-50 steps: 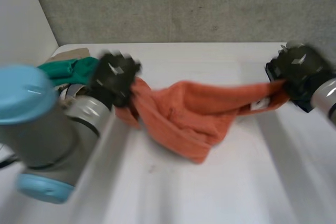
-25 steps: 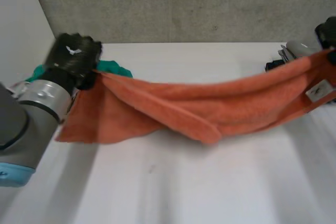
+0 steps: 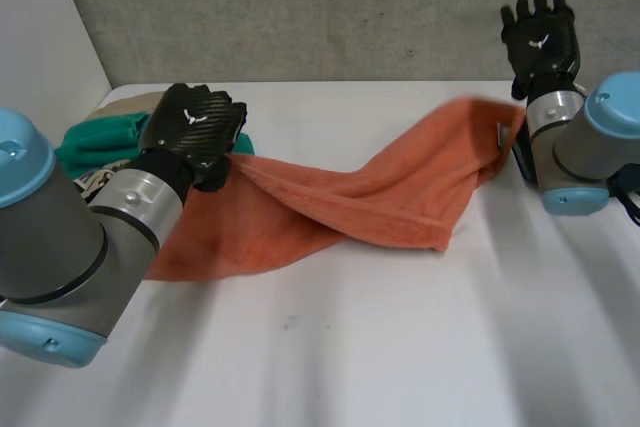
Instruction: Fold the laundry.
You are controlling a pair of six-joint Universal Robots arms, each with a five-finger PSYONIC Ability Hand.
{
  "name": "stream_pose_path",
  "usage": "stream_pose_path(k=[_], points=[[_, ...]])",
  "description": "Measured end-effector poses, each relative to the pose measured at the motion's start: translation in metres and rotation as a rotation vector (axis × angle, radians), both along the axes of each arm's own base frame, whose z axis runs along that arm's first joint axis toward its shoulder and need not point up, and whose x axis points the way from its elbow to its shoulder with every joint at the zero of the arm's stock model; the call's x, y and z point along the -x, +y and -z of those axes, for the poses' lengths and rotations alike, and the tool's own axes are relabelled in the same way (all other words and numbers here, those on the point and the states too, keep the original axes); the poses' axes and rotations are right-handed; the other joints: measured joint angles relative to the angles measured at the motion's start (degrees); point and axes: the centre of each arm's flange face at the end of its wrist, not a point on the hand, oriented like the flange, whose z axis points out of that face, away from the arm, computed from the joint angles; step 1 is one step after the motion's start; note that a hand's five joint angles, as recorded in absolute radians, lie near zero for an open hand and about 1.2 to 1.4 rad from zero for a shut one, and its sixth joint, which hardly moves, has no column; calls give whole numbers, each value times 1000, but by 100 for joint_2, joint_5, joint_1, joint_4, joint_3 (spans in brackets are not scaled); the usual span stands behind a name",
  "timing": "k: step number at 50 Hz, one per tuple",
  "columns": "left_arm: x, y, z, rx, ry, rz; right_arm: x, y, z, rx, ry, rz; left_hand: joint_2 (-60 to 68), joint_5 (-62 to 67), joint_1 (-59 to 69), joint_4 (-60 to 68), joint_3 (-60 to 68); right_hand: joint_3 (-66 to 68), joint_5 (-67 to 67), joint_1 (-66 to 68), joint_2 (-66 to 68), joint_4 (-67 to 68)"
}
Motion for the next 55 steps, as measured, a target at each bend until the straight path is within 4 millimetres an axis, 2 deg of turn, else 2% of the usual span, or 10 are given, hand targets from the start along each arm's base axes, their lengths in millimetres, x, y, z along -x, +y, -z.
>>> stream_pose_path(k=[9, 13, 19, 26, 32, 35, 40, 48, 50, 55], points=[[5, 12, -15, 40, 21, 30, 13, 72, -4, -383, -13, -44, 0, 0, 0, 0, 0, 0, 0, 0, 0, 0], [8, 18, -25, 66, 34, 46, 18, 115, 7, -626, -61, -90, 0, 0, 0, 0, 0, 21, 7, 5, 17, 19], [8, 25, -40, 105, 56, 58, 14, 153, 28, -904, -191, -206, 0, 0, 0, 0, 0, 691, 623, 558, 680, 677], [9, 32, -50, 135, 74, 70, 1, 152, 57, -995, -323, -296, 0, 0, 0, 1, 0, 1748, 1651, 1657, 1724, 1749], [11, 35, -55, 147, 85, 77, -15, 135, 79, -929, -371, -322, 0, 0, 0, 1, 0, 5037, 4930, 4968, 5130, 5058], [10, 35, -57, 150, 89, 75, -16, 129, 77, -888, -375, -306, 0, 0, 0, 1, 0, 5525, 5240, 5114, 5529, 5592], [6, 35, -63, 165, 101, 54, -12, 126, 38, -760, -362, -280, 0, 0, 0, 1, 0, 5579, 5272, 5114, 5529, 5657], [-8, 37, -85, 222, 129, 13, 21, 145, -78, -453, -195, -234, 0, 0, 0, 1, 19, 5625, 5366, 5114, 5534, 5666], [-11, 38, -91, 239, 136, 7, 35, 159, -119, -340, -104, -197, 15, 0, 0, 1, 28, 5625, 5367, 5114, 5534, 5669], [-14, 39, -93, 240, 134, 5, 49, 181, -161, -240, 0, -150, 16, 0, 0, 2, 28, 5625, 5405, 5114, 5534, 5674]])
